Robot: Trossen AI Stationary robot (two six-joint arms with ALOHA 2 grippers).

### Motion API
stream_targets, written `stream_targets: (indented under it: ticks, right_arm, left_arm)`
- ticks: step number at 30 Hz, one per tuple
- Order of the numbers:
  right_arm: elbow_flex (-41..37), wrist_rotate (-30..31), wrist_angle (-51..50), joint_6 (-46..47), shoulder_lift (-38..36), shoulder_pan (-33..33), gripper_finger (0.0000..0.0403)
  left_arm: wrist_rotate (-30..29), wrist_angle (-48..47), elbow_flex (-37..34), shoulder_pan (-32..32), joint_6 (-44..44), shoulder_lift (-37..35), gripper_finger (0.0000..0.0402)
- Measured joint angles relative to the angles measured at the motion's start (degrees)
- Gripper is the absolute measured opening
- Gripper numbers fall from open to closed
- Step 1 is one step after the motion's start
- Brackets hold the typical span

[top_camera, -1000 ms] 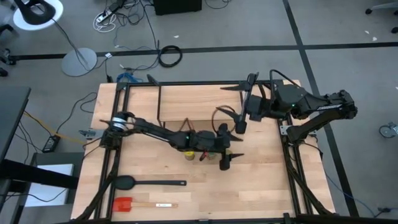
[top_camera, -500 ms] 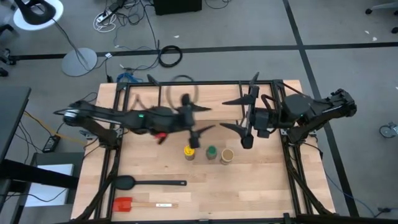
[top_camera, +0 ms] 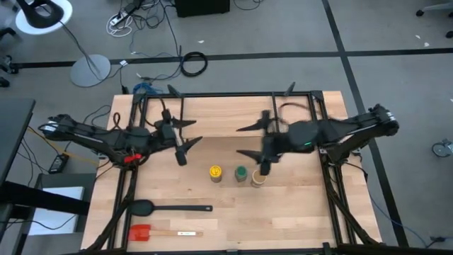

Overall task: Shelf spices
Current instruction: Put the green seasoning bottle on the shelf

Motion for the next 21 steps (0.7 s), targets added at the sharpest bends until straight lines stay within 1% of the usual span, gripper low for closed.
stream_targets:
  ticks: [2, 4, 6, 9, 12, 17, 19, 21]
  right_arm:
    - [0.0, -0.1, -1.6, 1.1, 3.1, -0.7, 0.0293]
    - [0.0, -1.5, -3.3, 3.7, 5.9, -1.7, 0.0293]
    - [0.0, -5.4, -5.1, 6.9, 8.7, -2.8, 0.0293]
    - [0.0, -13.2, -8.3, 11.4, 12.9, -4.3, 0.0293]
    - [0.0, -17.7, -12.9, 13.8, 16.1, -5.2, 0.0293]
    - [0.0, -19.7, -23.6, 16.4, 18.2, -5.4, 0.0293]
    - [0.0, -20.9, -26.2, 17.3, 18.1, -5.4, 0.0293]
    - [0.0, -23.7, -27.1, 18.8, 17.9, -5.5, 0.0293]
  left_arm:
    - [0.0, 0.8, -3.3, -0.3, -2.6, -1.0, 0.0284]
    - [0.1, 1.9, -5.3, -0.8, -4.9, -1.3, 0.0284]
    - [0.2, 1.9, -6.4, -1.6, -6.3, -1.6, 0.0284]
    - [0.4, 2.1, -6.5, -3.2, -7.3, -1.6, 0.0284]
    - [0.4, 2.2, -6.4, -4.9, -7.4, -1.6, 0.0284]
    - [-0.1, 1.9, -6.4, -7.9, -8.7, -1.6, 0.0284]
    - [-0.7, 2.0, -6.4, -8.8, -8.8, -1.6, 0.0284]
    - [-1.4, 2.1, -6.4, -9.5, -8.8, -1.6, 0.0284]
